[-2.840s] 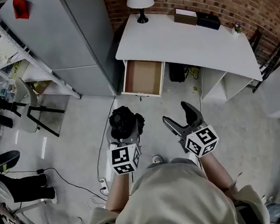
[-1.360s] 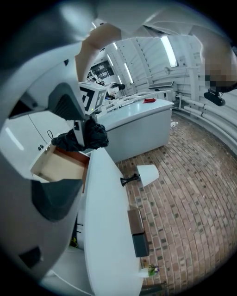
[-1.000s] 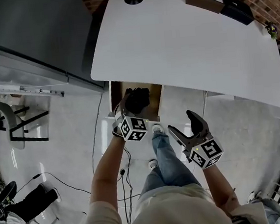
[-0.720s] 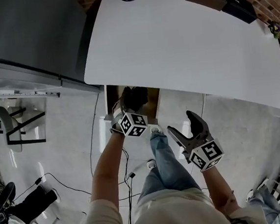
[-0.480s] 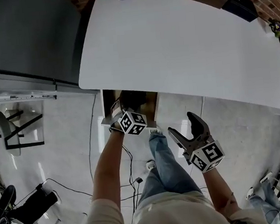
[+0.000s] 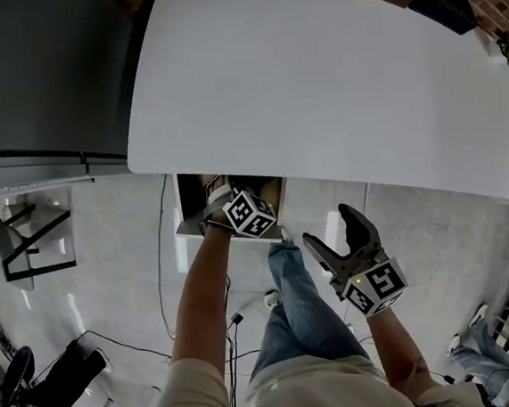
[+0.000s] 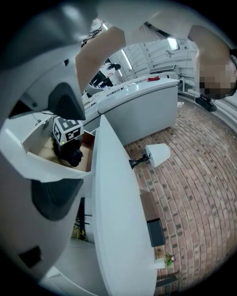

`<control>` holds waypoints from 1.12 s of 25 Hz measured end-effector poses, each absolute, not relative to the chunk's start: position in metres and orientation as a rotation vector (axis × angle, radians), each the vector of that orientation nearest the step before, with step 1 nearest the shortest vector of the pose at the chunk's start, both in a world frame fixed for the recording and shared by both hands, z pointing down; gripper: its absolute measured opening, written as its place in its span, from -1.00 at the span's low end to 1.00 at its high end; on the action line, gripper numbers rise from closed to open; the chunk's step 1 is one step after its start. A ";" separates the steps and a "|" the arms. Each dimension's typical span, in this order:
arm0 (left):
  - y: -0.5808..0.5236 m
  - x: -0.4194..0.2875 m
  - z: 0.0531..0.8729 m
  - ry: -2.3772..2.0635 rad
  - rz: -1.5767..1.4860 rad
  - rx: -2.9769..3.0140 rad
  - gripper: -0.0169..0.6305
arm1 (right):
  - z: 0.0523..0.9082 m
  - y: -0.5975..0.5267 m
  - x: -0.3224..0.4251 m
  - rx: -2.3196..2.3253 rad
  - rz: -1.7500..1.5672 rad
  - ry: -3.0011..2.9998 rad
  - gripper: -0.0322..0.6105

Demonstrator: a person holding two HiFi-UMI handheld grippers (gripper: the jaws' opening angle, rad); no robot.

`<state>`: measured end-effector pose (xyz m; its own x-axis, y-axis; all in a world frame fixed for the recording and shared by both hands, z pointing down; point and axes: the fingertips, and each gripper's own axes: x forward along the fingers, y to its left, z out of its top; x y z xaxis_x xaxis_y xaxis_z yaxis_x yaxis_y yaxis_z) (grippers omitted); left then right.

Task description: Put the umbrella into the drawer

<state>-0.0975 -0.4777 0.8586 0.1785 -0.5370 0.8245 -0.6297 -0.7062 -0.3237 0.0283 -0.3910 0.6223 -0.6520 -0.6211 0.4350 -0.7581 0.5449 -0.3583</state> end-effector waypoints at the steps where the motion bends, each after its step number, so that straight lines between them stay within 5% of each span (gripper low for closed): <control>1: -0.479 -0.096 0.863 -1.146 1.606 2.340 -0.11 | 0.622 -0.394 0.028 1.154 0.772 -2.529 0.31; 12: -0.471 -0.092 0.914 -1.003 1.850 2.275 -0.07 | 0.632 -0.400 0.036 1.220 0.807 -2.518 0.31; 28: -0.449 -0.102 0.859 -1.143 1.634 2.206 0.18 | 0.614 -0.374 0.031 1.249 0.782 -2.524 0.31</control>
